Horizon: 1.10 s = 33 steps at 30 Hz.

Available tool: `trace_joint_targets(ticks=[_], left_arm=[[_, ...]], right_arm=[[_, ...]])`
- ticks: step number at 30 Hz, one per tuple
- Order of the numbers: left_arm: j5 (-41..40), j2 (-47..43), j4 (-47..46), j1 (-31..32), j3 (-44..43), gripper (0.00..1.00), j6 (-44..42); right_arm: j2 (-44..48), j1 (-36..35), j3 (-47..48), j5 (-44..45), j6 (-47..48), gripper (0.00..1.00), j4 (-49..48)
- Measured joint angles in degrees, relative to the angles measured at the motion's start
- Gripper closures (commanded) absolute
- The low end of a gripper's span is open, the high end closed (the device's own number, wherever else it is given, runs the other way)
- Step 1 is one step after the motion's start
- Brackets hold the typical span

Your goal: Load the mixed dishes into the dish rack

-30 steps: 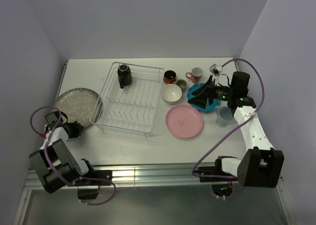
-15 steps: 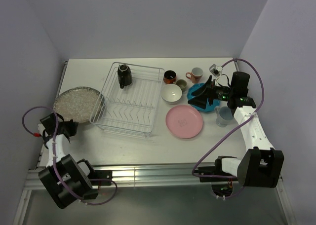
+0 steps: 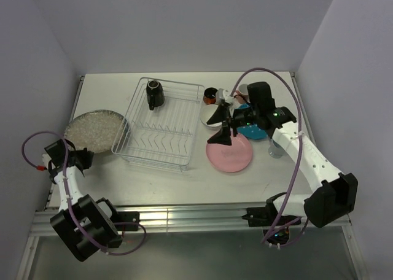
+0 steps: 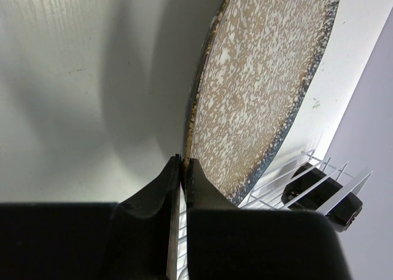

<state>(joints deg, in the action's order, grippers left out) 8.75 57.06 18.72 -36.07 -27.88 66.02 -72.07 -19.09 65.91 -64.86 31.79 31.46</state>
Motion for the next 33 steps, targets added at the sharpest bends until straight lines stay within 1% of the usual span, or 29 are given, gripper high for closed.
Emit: trace_joint_targets(ticks=[3, 6, 12, 15, 28, 30, 33], left_arm=[[0.74, 1.64, 0.07, -0.7, -1.46, 1.0, -0.35], [1.51, 3.76, 0.04, -1.09, -3.63, 1.0, -0.39], [2.4, 6.01, 0.04, -1.36, -7.69, 1.0, -0.52], [2.45, 6.38, 0.04, -1.36, -8.48, 1.0, -0.72], [3.26, 6.45, 0.04, -1.46, -8.85, 1.0, -0.61], [3.45, 6.45, 0.04, -1.46, -8.9, 1.0, -0.52], [3.67, 6.45, 0.04, -1.51, -8.9, 1.0, -0.33]], right_arm=[[-3.1, -4.7, 5.55, 2.8, 4.07, 0.18, 3.37], [-6.88, -7.41, 9.25, 4.5, 5.81, 0.18, 4.2], [-8.57, -11.19, 7.34, 8.15, 5.55, 0.18, 4.22], [-8.87, -12.28, 7.34, 8.5, 5.35, 0.18, 4.2], [-10.8, -13.51, 6.38, 9.27, 4.55, 0.18, 3.91], [-13.0, -15.23, 8.48, 10.45, 5.09, 0.18, 4.63], [-19.08, -19.69, 15.69, 13.51, 5.86, 0.18, 5.57]])
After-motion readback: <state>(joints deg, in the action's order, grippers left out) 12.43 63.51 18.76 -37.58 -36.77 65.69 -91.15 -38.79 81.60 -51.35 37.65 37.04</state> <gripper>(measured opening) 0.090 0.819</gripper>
